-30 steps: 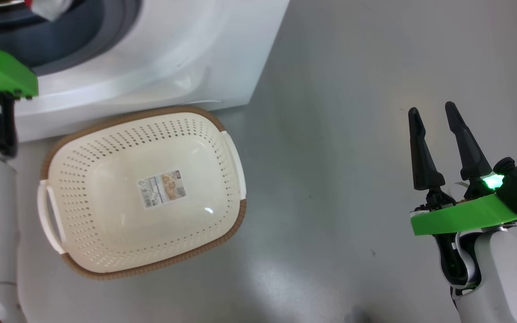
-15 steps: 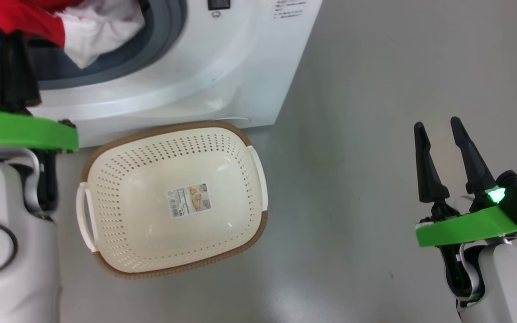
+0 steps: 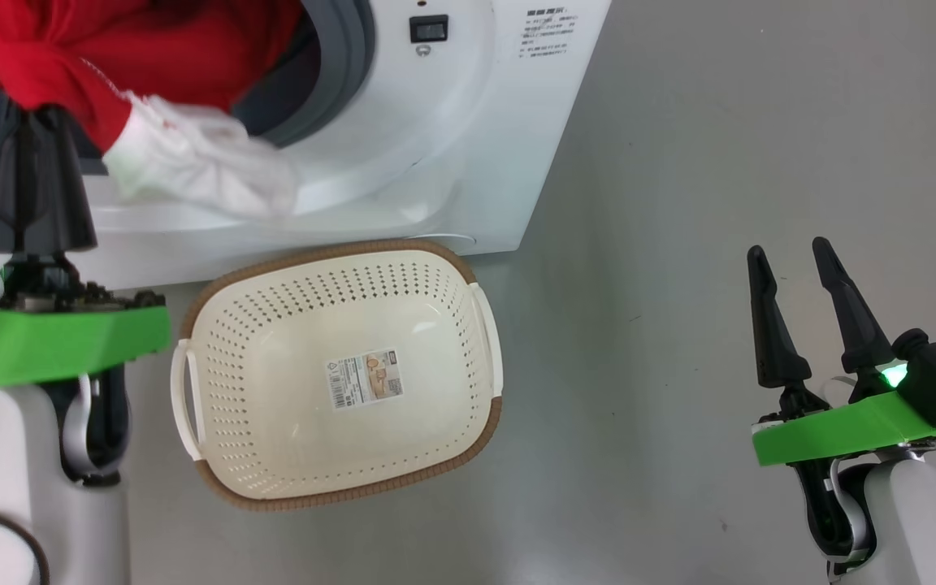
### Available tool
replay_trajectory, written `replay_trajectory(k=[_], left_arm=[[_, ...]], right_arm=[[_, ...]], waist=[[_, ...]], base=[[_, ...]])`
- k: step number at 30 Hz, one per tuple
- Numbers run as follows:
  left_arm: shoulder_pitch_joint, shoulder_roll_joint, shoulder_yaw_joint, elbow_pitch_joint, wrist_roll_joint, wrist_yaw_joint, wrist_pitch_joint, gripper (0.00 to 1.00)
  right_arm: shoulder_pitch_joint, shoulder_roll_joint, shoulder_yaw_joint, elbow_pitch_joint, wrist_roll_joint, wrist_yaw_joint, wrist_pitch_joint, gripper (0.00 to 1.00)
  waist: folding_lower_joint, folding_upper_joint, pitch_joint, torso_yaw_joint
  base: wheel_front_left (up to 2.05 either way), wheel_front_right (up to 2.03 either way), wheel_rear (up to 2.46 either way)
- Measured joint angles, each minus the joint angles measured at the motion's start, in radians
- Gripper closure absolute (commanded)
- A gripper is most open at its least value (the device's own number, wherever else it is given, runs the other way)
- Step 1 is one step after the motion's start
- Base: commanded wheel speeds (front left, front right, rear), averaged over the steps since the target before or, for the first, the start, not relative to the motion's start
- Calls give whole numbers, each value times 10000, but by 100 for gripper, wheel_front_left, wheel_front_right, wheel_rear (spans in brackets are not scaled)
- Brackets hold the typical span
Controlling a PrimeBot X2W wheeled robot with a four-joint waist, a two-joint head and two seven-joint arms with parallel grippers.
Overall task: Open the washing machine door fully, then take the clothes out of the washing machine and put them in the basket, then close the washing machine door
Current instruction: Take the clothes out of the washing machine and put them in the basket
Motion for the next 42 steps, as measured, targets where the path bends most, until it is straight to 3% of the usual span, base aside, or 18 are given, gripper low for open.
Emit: replay_trajectory(k=[12, 16, 23, 42], left_arm=[[720, -351, 2, -2874, 121, 0, -4, 100], [1110, -391, -119, -3035, 148, 0, -13, 100], [1542, -412, -587, -1900, 48, 0, -12, 100], [1174, -445, -1166, 3273, -295, 0, 0, 100]], right_arm=[[197, 0, -4, -12, -2, 0, 0, 0], [196, 0, -4, -12, -2, 0, 0, 0], [182, 2, 12, -12, 0, 0, 0, 0], [-287, -2, 17, -213, 23, 0, 0, 0]], waist=[[0, 0, 47, 99], [0, 0, 87, 112], [0, 0, 198, 104], [0, 0, 1202, -112]], base=[[0, 0, 0], [0, 0, 0], [0, 0, 0], [0, 0, 0]])
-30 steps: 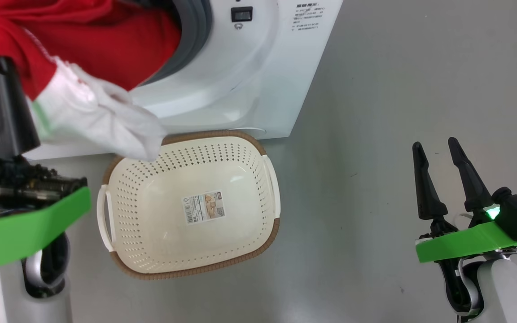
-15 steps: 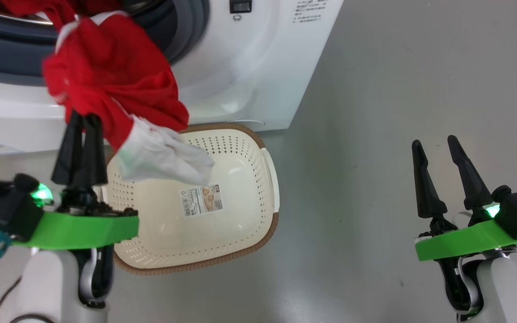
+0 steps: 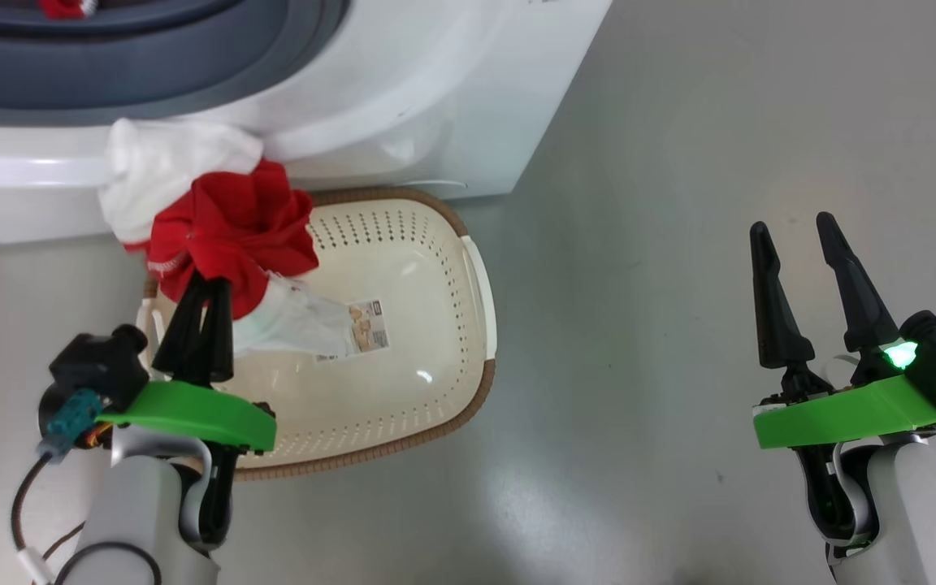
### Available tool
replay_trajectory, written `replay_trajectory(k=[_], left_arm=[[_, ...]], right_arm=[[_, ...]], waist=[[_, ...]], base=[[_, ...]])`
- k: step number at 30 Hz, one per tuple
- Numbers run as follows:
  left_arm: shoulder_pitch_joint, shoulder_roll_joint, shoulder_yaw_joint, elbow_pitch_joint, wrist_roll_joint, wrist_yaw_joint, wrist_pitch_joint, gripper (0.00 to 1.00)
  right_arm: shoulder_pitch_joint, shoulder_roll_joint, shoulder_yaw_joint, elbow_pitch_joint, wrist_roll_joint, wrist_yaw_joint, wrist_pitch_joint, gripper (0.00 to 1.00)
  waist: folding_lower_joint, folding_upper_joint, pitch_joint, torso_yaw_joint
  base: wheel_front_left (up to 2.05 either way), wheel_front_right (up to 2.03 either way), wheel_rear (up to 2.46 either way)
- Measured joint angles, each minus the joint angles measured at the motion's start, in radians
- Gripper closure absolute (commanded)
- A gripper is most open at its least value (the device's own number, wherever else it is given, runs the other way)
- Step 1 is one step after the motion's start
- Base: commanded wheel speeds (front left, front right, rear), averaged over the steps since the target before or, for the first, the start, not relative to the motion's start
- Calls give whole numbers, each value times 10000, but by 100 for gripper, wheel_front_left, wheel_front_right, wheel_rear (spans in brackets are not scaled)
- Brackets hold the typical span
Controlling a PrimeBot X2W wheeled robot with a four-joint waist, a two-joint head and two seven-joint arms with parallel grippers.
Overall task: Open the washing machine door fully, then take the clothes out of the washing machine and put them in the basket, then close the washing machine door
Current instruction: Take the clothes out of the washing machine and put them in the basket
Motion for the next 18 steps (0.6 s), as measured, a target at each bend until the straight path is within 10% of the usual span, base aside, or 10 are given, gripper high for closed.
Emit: replay_trajectory(k=[18], left_arm=[[-1513, 393, -1083, 3471, -176, 0, 2, 100]], right_arm=[[-515, -2, -2, -232, 81, 0, 0, 0]], waist=[[0, 0, 1519, -206]], base=[[0, 0, 0]])
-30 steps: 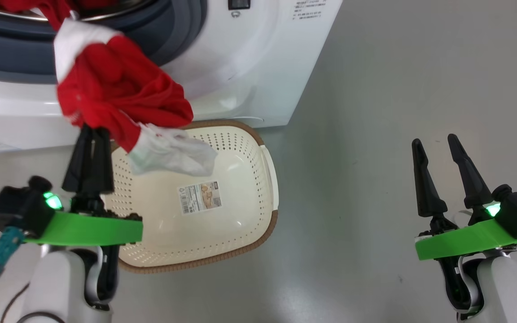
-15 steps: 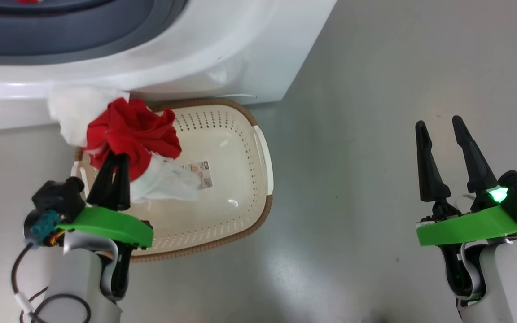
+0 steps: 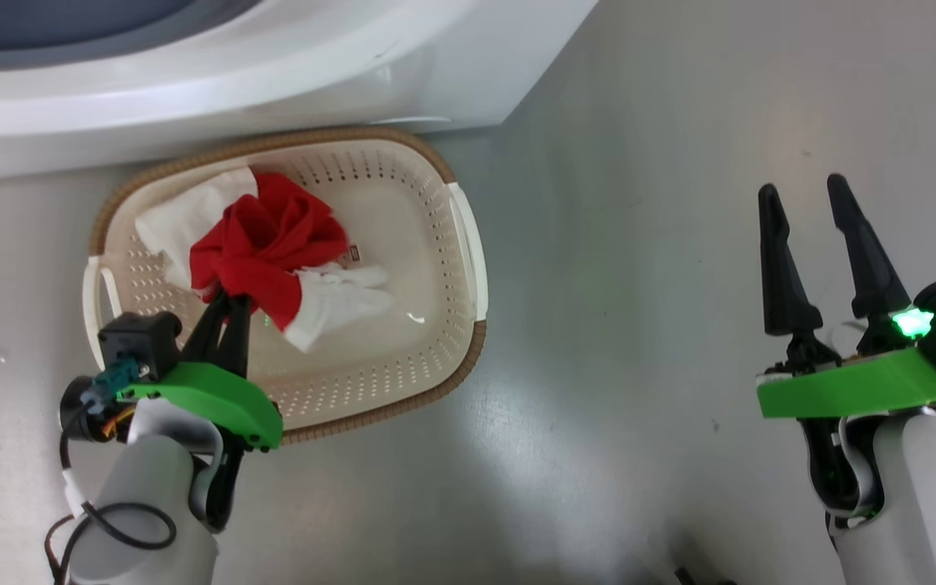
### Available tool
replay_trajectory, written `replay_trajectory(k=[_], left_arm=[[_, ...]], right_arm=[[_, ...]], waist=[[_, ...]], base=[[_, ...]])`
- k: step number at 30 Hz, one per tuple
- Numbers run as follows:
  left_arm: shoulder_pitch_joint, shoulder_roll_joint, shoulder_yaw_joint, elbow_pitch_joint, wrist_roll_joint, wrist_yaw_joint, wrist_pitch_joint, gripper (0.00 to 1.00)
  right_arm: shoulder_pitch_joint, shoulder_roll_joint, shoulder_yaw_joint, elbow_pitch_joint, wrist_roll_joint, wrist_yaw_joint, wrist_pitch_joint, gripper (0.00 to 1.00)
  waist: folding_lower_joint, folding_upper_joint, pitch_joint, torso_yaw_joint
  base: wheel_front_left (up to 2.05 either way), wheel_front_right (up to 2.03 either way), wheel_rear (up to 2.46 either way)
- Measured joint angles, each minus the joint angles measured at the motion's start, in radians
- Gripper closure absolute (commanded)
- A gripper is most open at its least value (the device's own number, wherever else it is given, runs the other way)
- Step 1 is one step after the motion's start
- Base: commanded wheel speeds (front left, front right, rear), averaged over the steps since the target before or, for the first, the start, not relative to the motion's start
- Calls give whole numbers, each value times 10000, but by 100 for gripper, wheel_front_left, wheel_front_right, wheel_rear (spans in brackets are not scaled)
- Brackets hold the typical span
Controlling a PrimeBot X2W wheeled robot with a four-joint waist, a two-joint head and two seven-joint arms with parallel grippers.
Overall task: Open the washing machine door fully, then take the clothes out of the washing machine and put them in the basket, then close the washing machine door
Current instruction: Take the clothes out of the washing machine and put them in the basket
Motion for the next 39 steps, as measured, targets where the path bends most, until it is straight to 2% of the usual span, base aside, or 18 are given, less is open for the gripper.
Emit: replay_trajectory(k=[18, 20, 21, 22, 23, 24, 25, 26, 39], left_arm=[[-1232, 107, -564, 1659, -550, 0, 0, 100], [-1319, 119, -566, 1670, -550, 0, 0, 89], [-1337, 127, -564, 1672, -550, 0, 0, 70], [-1343, 136, -556, 1672, -550, 0, 0, 58], [-1342, 146, -539, 1670, -550, 0, 0, 52], [-1342, 161, -522, 1666, -550, 0, 0, 24], [-1342, 174, -493, 1655, -548, 0, 0, 7], [-1342, 196, -460, 1649, -548, 0, 0, 0], [-1169, 111, 52, 1214, -466, 0, 0, 0]], right_arm=[[-301, -2, 17, -165, -2, 0, 0, 0], [-301, -2, 15, -169, -2, 0, 0, 0], [-301, -2, 15, -171, -2, 0, 0, 0], [-301, -2, 13, -171, -2, 0, 0, 0], [-301, -2, 13, -171, -4, 0, 0, 0], [-301, -2, 13, -167, -4, 0, 0, 0], [-301, -2, 13, -163, -4, 0, 0, 0], [-301, -2, 15, -155, -6, 0, 0, 0], [-285, -2, 31, -40, -107, 0, 0, 0]], waist=[[0, 0, 954, -42], [0, 0, 952, -44], [0, 0, 941, -41], [0, 0, 928, -38], [0, 0, 910, -36], [0, 0, 885, -33], [0, 0, 854, -31], [0, 0, 816, -27], [0, 0, 194, 87]], base=[[0, 0, 0], [0, 0, 0], [0, 0, 0], [0, 0, 0], [0, 0, 0], [0, 0, 0], [0, 0, 0], [0, 0, 0], [0, 0, 0]])
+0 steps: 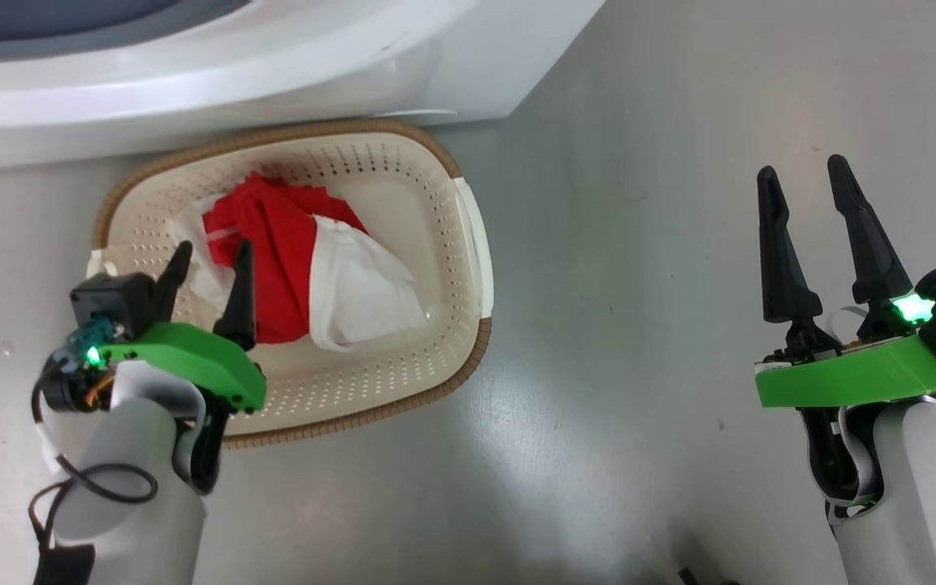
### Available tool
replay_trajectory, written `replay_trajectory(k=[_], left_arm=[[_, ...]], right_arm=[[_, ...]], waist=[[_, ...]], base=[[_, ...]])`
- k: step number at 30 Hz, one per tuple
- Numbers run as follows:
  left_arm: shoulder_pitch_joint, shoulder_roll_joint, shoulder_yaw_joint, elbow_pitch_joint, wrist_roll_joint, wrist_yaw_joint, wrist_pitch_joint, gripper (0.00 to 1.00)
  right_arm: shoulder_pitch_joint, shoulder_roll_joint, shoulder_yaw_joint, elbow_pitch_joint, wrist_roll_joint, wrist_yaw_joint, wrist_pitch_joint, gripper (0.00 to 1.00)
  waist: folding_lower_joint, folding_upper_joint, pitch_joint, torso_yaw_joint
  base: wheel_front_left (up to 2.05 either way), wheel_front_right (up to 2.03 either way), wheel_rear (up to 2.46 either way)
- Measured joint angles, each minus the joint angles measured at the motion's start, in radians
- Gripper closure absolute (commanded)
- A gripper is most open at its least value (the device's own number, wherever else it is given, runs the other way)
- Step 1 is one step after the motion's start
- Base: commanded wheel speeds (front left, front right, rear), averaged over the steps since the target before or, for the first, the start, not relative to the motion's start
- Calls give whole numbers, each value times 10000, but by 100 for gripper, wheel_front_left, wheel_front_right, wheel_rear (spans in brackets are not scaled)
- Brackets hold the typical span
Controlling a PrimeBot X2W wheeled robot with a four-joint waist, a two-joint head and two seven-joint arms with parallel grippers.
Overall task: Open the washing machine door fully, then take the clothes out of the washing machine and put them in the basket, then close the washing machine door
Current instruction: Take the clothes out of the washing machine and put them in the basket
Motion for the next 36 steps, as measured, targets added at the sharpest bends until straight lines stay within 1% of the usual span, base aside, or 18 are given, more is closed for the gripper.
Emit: replay_trajectory(k=[7, 11, 25, 31, 36], left_arm=[[627, -56, 169, -658, 29, 0, 0, 0], [1081, -65, 403, -1375, 123, 0, 0, 0], [2716, -186, 972, -3599, 376, 0, 0, 0], [3474, -351, 997, -4583, 552, -2, 0, 0], [4103, -364, 989, -5302, 671, -2, 0, 0]], right_arm=[[12, 0, 4, 136, -79, 0, 0, 0], [105, 0, 17, 267, -268, 0, 0, 0], [1092, -92, 50, 616, -267, 0, 0, 0], [1581, -203, 40, 713, -247, 0, 0, 0], [2014, -286, 13, 757, -236, 0, 0, 0]], waist=[[0, 0, -549, 96], [0, 0, -1072, 188], [0, 0, -2817, 487], [0, 0, -3560, 595], [0, 0, -4146, 682]], base=[[0, 0, 0], [0, 0, 0], [0, 0, 0], [0, 0, 0], [0, 0, 0]])
